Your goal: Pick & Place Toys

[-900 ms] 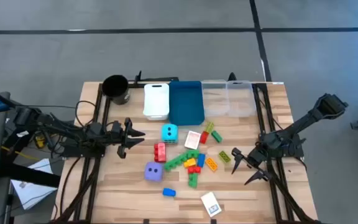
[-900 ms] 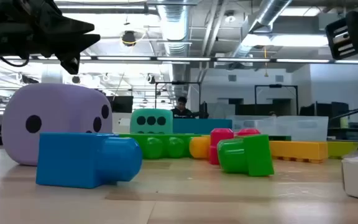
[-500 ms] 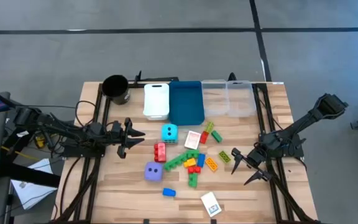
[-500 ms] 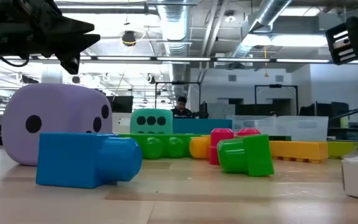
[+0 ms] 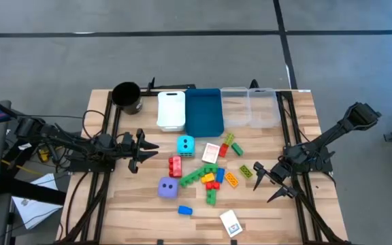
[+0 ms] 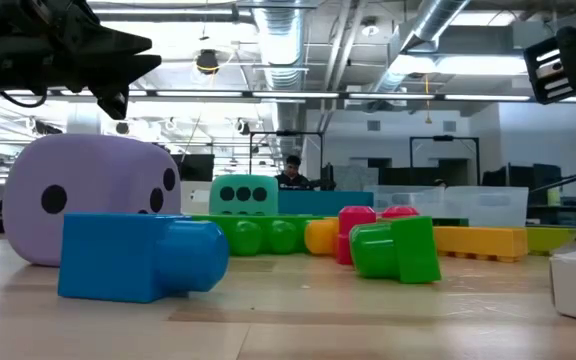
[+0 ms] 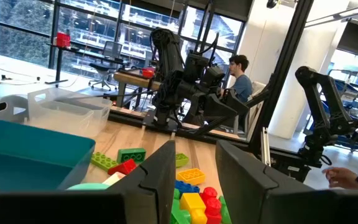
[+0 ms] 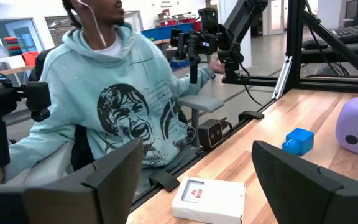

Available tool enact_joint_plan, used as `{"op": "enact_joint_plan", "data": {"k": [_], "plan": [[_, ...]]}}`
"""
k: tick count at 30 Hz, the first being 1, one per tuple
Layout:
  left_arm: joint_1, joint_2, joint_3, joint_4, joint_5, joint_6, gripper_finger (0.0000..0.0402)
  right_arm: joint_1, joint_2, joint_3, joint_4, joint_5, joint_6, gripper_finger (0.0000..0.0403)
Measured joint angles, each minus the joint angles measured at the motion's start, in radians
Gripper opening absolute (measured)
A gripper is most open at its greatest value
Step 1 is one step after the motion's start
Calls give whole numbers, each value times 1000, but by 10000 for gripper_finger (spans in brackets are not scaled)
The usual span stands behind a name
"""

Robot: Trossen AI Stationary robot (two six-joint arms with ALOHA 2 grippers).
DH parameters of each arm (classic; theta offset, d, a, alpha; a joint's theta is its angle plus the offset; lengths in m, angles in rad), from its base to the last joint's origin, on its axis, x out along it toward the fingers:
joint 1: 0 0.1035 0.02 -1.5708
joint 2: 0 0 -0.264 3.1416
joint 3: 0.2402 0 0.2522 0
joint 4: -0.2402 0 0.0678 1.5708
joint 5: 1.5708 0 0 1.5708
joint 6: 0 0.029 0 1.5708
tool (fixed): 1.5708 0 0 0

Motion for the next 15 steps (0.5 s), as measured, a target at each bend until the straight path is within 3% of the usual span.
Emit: {"op": "enact_joint_plan", "data": {"k": [15], "plan": [[0, 0, 0, 0, 0, 0, 108, 0, 0, 0, 3, 6, 0, 295]]}}
